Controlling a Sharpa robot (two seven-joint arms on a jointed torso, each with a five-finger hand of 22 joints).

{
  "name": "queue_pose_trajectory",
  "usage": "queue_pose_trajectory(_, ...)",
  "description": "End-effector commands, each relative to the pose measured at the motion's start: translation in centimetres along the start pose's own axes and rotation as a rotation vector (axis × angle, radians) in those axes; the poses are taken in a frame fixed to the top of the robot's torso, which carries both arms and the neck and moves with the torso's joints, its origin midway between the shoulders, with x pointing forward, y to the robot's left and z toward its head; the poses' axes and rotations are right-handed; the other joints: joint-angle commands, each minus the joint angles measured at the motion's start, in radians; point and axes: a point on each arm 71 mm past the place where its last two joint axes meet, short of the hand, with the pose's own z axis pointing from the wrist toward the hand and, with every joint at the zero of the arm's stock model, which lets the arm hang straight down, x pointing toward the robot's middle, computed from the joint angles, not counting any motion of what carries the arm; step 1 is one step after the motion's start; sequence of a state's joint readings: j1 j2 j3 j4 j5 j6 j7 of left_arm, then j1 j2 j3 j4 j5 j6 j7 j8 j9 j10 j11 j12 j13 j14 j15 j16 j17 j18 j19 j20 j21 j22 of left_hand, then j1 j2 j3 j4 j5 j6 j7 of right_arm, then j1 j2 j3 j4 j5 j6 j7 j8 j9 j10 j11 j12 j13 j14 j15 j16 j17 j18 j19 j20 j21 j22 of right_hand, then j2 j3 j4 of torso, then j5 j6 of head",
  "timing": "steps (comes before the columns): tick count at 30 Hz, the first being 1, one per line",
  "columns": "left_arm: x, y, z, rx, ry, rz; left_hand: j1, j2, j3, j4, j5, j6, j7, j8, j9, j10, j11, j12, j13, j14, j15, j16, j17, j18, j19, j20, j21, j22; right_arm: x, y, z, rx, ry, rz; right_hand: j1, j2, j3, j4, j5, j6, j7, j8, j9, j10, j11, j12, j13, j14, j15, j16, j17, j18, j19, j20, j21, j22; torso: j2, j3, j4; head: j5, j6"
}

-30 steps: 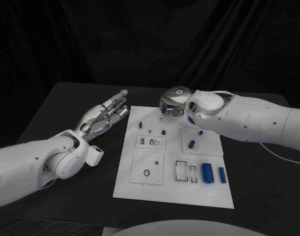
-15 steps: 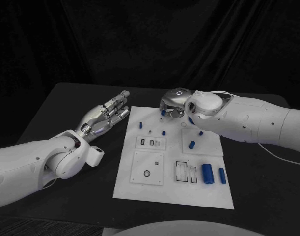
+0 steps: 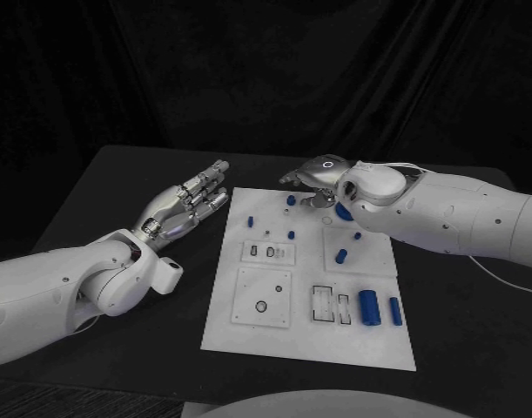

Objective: Assemble the parts on the task board

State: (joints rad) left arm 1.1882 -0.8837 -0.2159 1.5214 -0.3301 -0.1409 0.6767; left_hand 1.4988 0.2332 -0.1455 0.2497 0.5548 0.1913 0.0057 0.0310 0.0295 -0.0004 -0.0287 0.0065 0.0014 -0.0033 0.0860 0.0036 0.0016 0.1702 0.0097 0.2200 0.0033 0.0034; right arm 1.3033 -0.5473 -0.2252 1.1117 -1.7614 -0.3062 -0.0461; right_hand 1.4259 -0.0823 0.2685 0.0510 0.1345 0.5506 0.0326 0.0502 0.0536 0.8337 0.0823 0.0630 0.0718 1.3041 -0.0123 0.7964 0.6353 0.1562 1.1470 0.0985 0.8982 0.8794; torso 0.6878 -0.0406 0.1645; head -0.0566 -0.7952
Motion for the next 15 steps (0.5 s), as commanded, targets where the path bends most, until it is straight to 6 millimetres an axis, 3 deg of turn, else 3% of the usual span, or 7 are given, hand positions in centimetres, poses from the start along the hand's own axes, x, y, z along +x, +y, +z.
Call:
queue_pose_trajectory(1, 0.0, -0.5, -0.2, 0.052, 0.005, -0.005, 0.005, 0.003, 0.008, -0.001, 0.005, 0.007, 0.003, 0.004, 0.001, 0.0, 0.005, -0.007, -0.001, 0.003, 0.007, -0.004, -0.002, 0.009, -0.001, 0.009, 0.003, 0.002, -1.4, -0.8, -0.7, 0.026, -0.097, -0.002, 0.006, 0.014, -0.009, -0.001, 0.004, 0.035, 0.011, 0.009, 0.006, 0.028, -0.002, 0.008, 0.005, 0.003, -0.007, 0.009, 0.006, 0.0, 0.006, -0.007, 0.0, 0.01, -0.001, -0.0003, -0.0022, 0.0, 0.006)
queue_pose_trajectory(3, -0.1, -0.5, -0.2, 0.051, 0.002, -0.004, 0.006, 0.002, 0.008, -0.002, 0.005, 0.007, 0.003, 0.004, 0.001, 0.0, 0.005, -0.007, -0.001, 0.003, 0.007, -0.004, -0.002, 0.009, -0.001, 0.009, 0.004, 0.002, -1.9, -1.3, -1.3, 0.033, -0.111, -0.002, 0.009, 0.022, -0.015, -0.001, 0.006, 0.094, 0.034, 0.018, 0.013, 0.072, -0.005, 0.019, 0.013, 0.005, -0.009, 0.008, 0.004, 0.0, 0.009, -0.009, -0.002, 0.015, -0.001, -0.0003, -0.0029, 0.0, 0.007)
queue_pose_trajectory(7, -0.2, -0.5, -0.4, 0.05, -0.001, -0.002, 0.006, 0.002, 0.009, -0.002, 0.004, 0.008, 0.004, 0.004, 0.001, 0.0, 0.006, -0.007, -0.001, 0.003, 0.007, -0.004, -0.002, 0.009, -0.001, 0.01, 0.004, 0.002, -2.9, -2.6, -3.1, 0.053, -0.12, -0.001, -0.006, 0.03, -0.019, 0.019, 0.004, 0.191, 0.05, 0.029, 0.022, 0.168, -0.011, 0.056, 0.028, -0.007, -0.011, -0.019, -0.02, 0.004, -0.003, -0.012, -0.032, 0.0, -0.003, 0.0003, -0.0042, 0.001, 0.003)
queue_pose_trajectory(8, -0.2, -0.5, -0.4, 0.05, -0.002, -0.002, 0.006, 0.002, 0.009, -0.002, 0.004, 0.008, 0.004, 0.004, 0.001, 0.0, 0.006, -0.007, -0.001, 0.003, 0.007, -0.004, -0.002, 0.009, -0.001, 0.01, 0.004, 0.002, -2.9, -2.8, -3.3, 0.055, -0.119, -0.001, -0.012, 0.031, -0.019, 0.026, 0.005, 0.227, 0.049, 0.034, 0.026, 0.193, -0.013, 0.068, 0.033, -0.009, -0.012, -0.023, -0.022, 0.006, -0.009, -0.012, -0.044, -0.007, -0.003, 0.0003, -0.0042, 0.001, 0.002)
queue_pose_trajectory(10, -0.2, -0.5, -0.5, 0.049, -0.003, -0.002, 0.006, 0.002, 0.009, -0.002, 0.004, 0.008, 0.004, 0.004, 0.001, 0.0, 0.006, -0.007, -0.001, 0.003, 0.007, -0.004, -0.002, 0.009, -0.001, 0.01, 0.004, 0.002, -3.1, -3.5, -4.2, 0.062, -0.112, -0.001, -0.022, 0.027, -0.018, 0.038, 0.007, 0.242, 0.046, 0.033, 0.029, 0.237, -0.016, 0.091, 0.043, -0.015, -0.013, -0.038, -0.029, 0.011, -0.028, -0.013, -0.083, -0.034, -0.004, 0.0001, -0.0044, 0.002, 0.002)
queue_pose_trajectory(14, -0.3, -0.5, -0.5, 0.049, -0.004, -0.001, 0.006, 0.001, 0.01, -0.003, 0.004, 0.008, 0.004, 0.004, 0.001, 0.0, 0.006, -0.007, -0.001, 0.003, 0.008, -0.004, -0.002, 0.009, 0.0, 0.01, 0.004, 0.002, -2.9, -4.7, -5.6, 0.08, -0.082, -0.001, -0.047, 0.012, -0.035, 0.055, 0.001, 0.26, 0.039, 0.03, 0.033, 0.339, -0.048, 0.185, 0.101, -0.03, -0.023, -0.08, -0.05, 0.026, -0.076, -0.019, -0.181, -0.105, -0.007, -0.003, -0.0093, 0.002, 0.0)
queue_pose_trajectory(15, -0.3, -0.5, -0.5, 0.049, -0.004, -0.001, 0.006, 0.001, 0.01, -0.003, 0.004, 0.008, 0.004, 0.004, 0.001, 0.0, 0.007, -0.007, -0.001, 0.003, 0.008, -0.004, -0.002, 0.009, 0.0, 0.011, 0.005, 0.002, -2.7, -5.0, -6.0, 0.086, -0.066, -0.001, -0.059, 0.007, -0.054, 0.059, 0.005, 0.269, 0.036, 0.026, 0.038, 0.314, -0.056, 0.263, 0.177, -0.029, -0.031, -0.109, -0.065, 0.029, -0.08, -0.028, -0.214, -0.12, -0.007, -0.0037, -0.01, 0.002, 0.001)
